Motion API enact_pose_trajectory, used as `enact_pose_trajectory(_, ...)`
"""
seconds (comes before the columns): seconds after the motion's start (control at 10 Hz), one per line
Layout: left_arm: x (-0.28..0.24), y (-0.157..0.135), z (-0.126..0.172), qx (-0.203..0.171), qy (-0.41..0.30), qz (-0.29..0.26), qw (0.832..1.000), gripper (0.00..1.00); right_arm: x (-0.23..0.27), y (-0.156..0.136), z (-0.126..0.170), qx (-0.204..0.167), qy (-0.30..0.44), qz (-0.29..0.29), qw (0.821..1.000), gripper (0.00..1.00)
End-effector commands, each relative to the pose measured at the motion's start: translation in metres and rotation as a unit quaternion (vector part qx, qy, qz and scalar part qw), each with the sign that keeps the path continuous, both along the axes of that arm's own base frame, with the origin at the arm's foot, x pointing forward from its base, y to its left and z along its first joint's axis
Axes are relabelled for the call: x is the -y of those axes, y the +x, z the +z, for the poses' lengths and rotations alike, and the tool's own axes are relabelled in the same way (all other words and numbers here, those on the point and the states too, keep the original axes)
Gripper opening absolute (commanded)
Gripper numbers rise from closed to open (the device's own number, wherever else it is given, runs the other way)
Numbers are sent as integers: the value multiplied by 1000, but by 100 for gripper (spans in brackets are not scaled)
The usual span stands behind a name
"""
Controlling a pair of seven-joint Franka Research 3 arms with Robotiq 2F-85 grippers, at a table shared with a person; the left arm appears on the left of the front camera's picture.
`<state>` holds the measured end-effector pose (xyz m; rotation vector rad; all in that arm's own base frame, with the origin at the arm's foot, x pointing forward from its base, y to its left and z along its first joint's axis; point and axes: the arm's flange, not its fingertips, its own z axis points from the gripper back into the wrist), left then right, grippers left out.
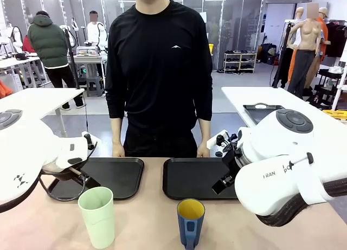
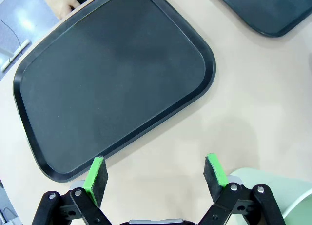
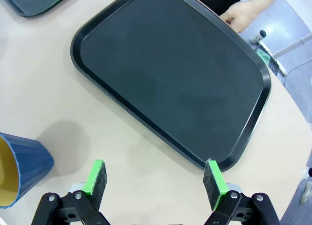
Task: Sort and store the cups by type.
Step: Pick up the Reusable plastic cup.
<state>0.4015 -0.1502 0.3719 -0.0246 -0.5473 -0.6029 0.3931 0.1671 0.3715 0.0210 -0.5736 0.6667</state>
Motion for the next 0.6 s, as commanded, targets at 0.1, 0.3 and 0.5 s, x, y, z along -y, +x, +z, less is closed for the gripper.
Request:
enact_pose_trajectory(0.1,0,0,0,0,0,0,1000,100,0,0,0,0,1,-1,1000,100)
enact_pose_trajectory(0.3,0,0,0,0,0,0,1000,100,0,0,0,0,0,0,1000,100)
enact_pose_trajectory(0.5,-2,1,15,1,8,8,1000,100,-2,2,19,3,-1,-18,1000,100)
